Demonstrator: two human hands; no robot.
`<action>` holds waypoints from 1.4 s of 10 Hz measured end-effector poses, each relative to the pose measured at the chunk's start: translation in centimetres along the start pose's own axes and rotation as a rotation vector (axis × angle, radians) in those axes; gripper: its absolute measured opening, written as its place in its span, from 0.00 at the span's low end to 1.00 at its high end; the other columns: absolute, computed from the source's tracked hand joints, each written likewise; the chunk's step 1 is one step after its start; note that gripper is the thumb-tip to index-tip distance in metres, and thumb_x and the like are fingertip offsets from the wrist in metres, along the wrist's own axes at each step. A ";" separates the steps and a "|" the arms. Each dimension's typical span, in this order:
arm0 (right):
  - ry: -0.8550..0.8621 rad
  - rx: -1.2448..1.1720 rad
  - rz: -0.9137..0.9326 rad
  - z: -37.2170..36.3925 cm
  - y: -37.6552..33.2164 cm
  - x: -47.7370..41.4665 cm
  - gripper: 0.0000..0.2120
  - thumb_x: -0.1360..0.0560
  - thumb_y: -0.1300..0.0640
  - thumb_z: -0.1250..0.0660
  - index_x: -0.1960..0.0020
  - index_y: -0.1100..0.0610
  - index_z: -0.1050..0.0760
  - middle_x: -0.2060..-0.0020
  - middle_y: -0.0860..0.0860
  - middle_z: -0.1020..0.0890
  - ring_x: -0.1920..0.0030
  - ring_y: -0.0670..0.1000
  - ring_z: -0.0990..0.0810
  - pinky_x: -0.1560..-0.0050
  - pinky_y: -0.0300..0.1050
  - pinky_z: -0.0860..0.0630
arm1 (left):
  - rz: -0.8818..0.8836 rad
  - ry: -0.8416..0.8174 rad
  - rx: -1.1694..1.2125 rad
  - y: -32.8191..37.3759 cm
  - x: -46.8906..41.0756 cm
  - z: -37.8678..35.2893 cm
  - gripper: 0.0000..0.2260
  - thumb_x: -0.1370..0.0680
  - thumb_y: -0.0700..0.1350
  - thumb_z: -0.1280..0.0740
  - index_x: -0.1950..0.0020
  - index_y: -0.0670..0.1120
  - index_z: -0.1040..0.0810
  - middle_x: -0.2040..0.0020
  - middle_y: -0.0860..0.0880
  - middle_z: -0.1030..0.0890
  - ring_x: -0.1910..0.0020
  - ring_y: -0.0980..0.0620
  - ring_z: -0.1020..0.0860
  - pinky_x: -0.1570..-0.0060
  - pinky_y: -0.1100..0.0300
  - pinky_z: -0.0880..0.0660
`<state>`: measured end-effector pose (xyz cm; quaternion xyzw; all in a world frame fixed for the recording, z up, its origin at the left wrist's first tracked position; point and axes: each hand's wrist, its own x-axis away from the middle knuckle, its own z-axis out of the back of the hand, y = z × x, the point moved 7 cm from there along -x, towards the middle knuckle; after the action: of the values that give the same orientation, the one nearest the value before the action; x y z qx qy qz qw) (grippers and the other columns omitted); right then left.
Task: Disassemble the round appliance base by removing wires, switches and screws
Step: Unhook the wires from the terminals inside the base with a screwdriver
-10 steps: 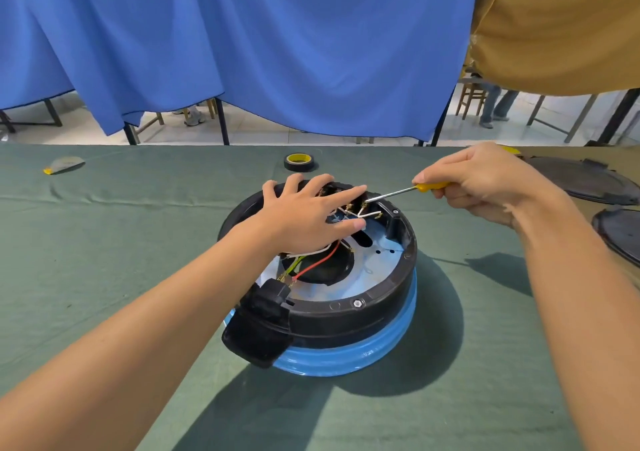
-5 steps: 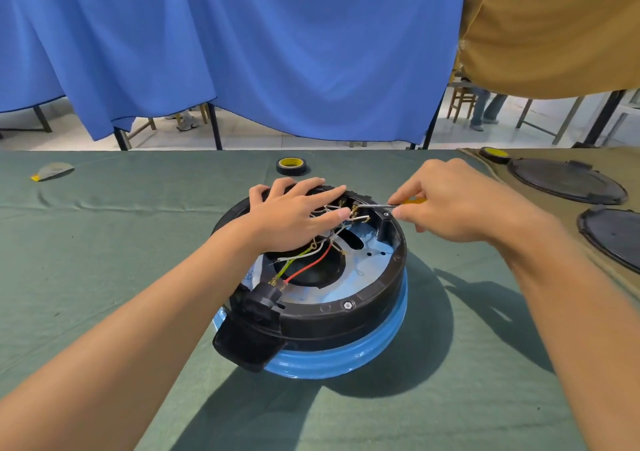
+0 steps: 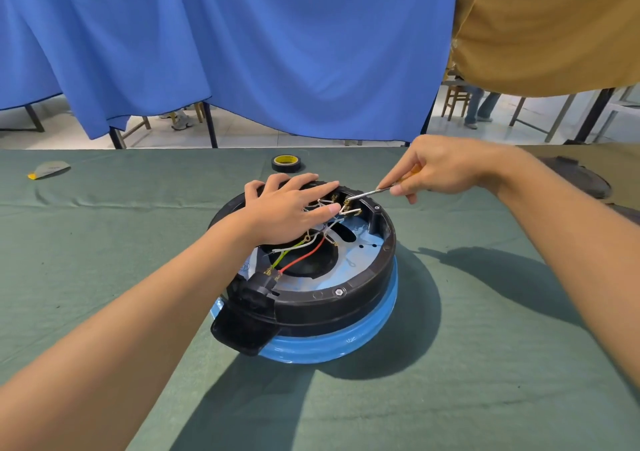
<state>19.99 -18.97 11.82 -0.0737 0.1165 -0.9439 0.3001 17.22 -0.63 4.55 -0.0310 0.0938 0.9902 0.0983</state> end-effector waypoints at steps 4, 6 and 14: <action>0.271 0.161 -0.099 -2.4 -1.7 2.9 0.11 0.21 0.51 0.36 0.41 0.43 0.20 0.48 0.49 0.16 0.55 0.51 0.24 0.49 0.53 0.23 | 0.008 0.032 -0.006 -0.1 -0.3 -0.1 0.22 0.23 0.70 0.54 0.29 0.74 0.47 0.24 0.62 0.46 0.25 0.51 0.51 0.32 0.45 0.56; 0.101 0.178 -0.088 -0.3 -1.0 0.5 0.10 0.23 0.52 0.33 0.44 0.41 0.19 0.69 0.38 0.22 0.60 0.43 0.25 0.50 0.48 0.24 | 0.009 0.036 -0.017 -0.1 -0.3 -0.1 0.22 0.23 0.69 0.54 0.29 0.74 0.47 0.24 0.62 0.45 0.25 0.51 0.51 0.32 0.45 0.55; 0.154 0.274 0.028 -1.0 -1.1 1.6 0.13 0.21 0.54 0.36 0.38 0.44 0.21 0.47 0.43 0.17 0.67 0.38 0.30 0.56 0.43 0.30 | 0.005 0.066 -0.012 -0.4 -0.6 -0.3 0.22 0.24 0.70 0.54 0.29 0.74 0.47 0.24 0.62 0.45 0.25 0.51 0.50 0.33 0.45 0.55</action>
<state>17.91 -18.85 11.26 0.0424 0.0105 -0.9495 0.3108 17.92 -0.44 4.27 -0.0642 0.0914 0.9894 0.0927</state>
